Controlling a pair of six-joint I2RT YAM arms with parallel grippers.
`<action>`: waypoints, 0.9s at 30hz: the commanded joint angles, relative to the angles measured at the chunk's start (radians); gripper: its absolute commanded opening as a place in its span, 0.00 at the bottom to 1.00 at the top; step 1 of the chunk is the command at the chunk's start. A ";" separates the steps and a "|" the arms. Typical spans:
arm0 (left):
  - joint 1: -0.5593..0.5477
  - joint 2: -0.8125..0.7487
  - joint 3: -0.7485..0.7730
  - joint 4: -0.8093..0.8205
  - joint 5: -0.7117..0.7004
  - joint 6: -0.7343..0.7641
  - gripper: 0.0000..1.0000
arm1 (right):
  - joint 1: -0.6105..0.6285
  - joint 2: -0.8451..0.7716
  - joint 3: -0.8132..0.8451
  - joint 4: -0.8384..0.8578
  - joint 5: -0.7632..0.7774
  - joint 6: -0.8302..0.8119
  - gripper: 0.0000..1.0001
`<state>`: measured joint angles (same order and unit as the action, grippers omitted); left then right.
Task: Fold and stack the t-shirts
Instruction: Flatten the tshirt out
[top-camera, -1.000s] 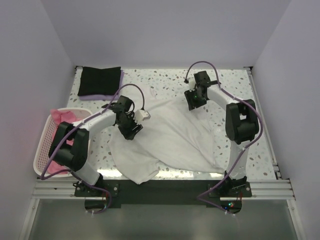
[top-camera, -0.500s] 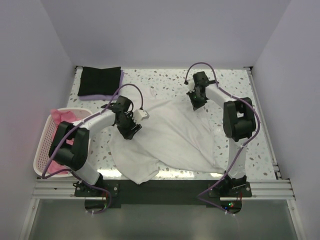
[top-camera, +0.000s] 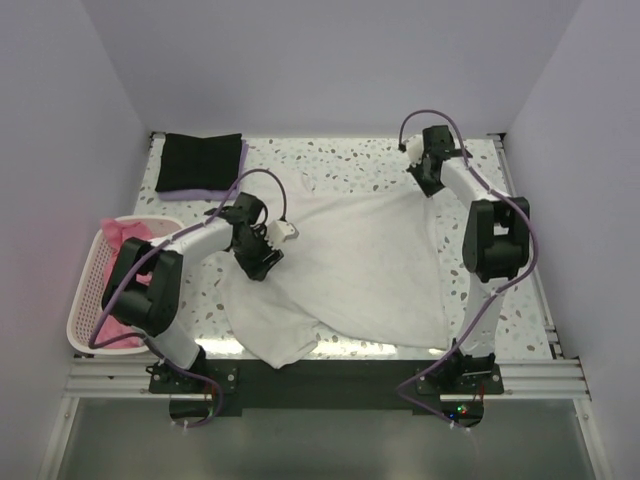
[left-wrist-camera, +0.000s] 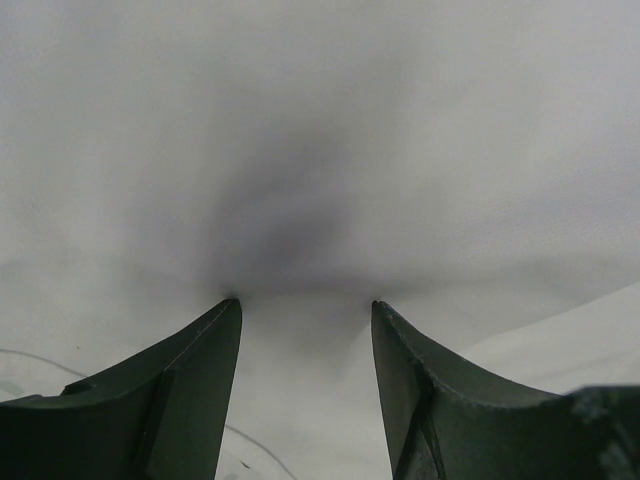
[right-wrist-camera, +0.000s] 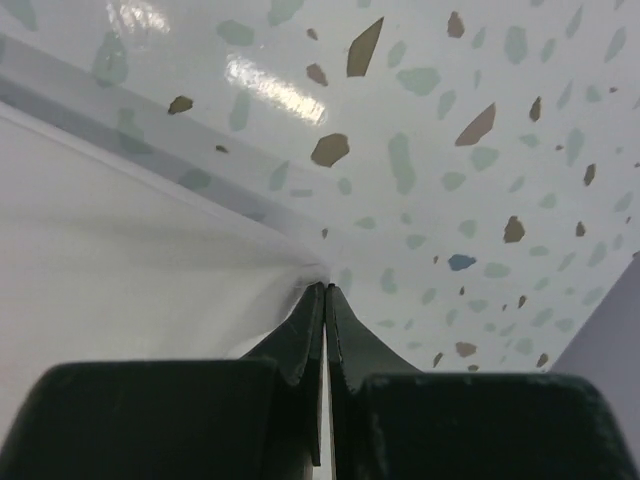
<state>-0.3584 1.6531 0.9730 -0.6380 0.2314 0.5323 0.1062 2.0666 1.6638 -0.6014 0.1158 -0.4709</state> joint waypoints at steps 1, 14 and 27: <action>0.009 -0.013 0.043 0.000 0.037 -0.026 0.59 | 0.013 0.044 0.062 0.106 0.088 -0.138 0.00; 0.009 -0.165 0.052 -0.089 0.183 0.095 0.60 | 0.012 0.117 0.265 0.131 0.271 -0.141 0.61; -0.419 -0.496 -0.259 -0.243 0.231 0.330 0.57 | 0.010 -0.187 0.029 -0.350 -0.206 0.015 0.61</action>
<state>-0.6945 1.1717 0.7929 -0.8478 0.4686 0.8341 0.1169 1.9682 1.7626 -0.7994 0.0650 -0.5182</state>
